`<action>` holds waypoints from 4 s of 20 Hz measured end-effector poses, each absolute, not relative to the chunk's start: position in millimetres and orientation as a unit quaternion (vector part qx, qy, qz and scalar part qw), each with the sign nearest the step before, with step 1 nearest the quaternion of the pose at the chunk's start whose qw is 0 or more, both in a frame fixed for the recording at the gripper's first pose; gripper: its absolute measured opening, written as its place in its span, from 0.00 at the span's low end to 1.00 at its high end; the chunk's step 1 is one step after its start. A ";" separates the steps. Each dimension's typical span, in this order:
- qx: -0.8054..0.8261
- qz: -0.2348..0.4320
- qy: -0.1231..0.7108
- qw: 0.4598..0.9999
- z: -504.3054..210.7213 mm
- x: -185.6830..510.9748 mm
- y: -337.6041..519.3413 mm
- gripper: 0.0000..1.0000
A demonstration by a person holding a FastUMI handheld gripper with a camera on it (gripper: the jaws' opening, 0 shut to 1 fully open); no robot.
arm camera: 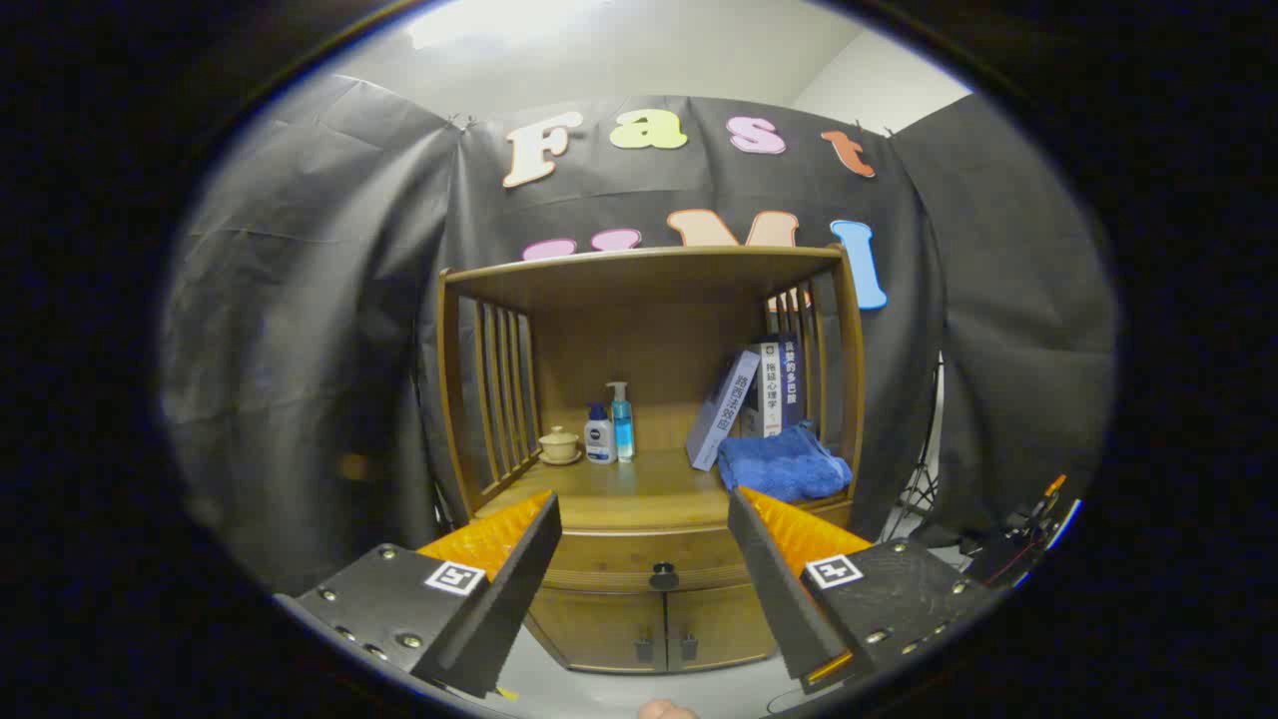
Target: Pull open the drawer, take out the items inside it, and place them on the countertop above the cabinet.
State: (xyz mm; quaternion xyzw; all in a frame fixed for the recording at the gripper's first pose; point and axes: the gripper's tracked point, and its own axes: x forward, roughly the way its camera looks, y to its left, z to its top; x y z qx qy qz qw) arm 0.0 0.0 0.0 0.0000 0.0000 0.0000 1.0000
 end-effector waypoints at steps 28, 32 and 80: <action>0.035 -0.003 0.023 0.999 -98.7 112.8 -28.0 1.00; 0.033 0.020 0.041 0.998 -139.2 144.9 -12.6 1.00; -0.002 -0.001 0.072 0.997 -247.3 179.0 -24.9 0.26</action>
